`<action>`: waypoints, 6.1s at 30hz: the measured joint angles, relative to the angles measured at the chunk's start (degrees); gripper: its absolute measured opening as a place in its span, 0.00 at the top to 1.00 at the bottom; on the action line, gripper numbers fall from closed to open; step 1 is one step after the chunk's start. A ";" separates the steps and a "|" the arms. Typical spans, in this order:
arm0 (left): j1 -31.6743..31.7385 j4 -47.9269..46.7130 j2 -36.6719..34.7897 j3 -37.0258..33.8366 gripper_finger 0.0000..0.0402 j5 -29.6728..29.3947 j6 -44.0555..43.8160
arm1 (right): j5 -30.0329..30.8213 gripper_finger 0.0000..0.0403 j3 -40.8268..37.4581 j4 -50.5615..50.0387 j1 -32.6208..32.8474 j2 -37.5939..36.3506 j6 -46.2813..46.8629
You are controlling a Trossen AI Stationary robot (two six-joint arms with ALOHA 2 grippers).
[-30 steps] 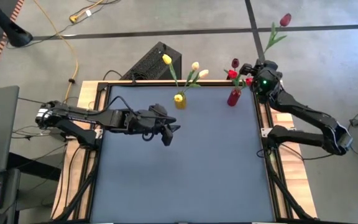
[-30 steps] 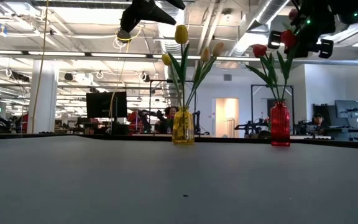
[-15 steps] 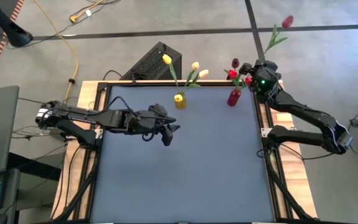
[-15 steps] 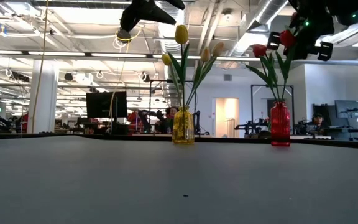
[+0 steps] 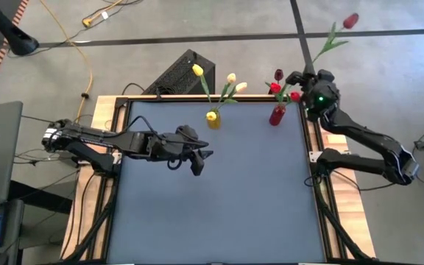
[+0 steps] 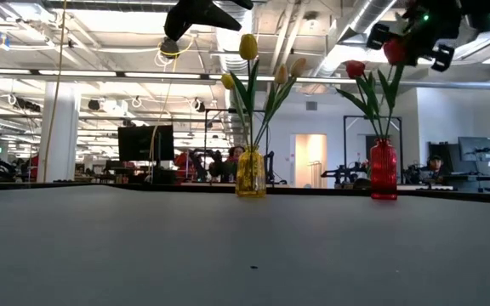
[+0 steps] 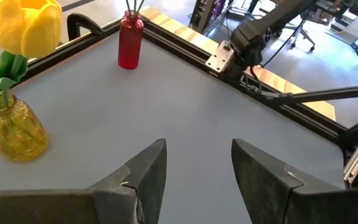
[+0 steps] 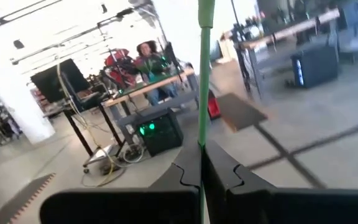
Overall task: Sort flowers into vase by color
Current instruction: Put the dark red flower into the red vase
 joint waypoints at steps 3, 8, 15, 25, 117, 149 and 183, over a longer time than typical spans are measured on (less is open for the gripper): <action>0.00 -0.02 0.00 0.00 0.58 -0.02 -0.02 | -1.49 0.94 0.00 1.24 0.01 -1.03 -4.60; 0.00 -0.12 0.00 0.00 0.58 -0.10 0.01 | -5.53 0.94 0.00 0.90 0.01 -3.22 -5.64; 0.00 -0.13 0.00 0.00 0.58 -0.82 0.98 | -13.98 0.94 0.00 9.82 0.10 -6.55 -10.38; 0.00 0.28 0.00 0.00 0.58 -1.95 1.13 | -37.26 0.94 0.04 11.87 4.72 -14.25 -22.51; 6.47 39.74 25.35 14.88 0.63 23.73 25.46 | -45.46 0.94 1.40 -25.46 49.17 -6.37 -21.20; 6.62 38.22 25.24 14.88 1.00 12.63 27.63 | -47.25 0.44 2.62 -30.73 44.20 -6.37 -19.08; 11.56 48.92 30.90 14.78 1.00 28.83 51.28 | -30.16 0.33 9.15 -68.42 60.27 -10.81 23.16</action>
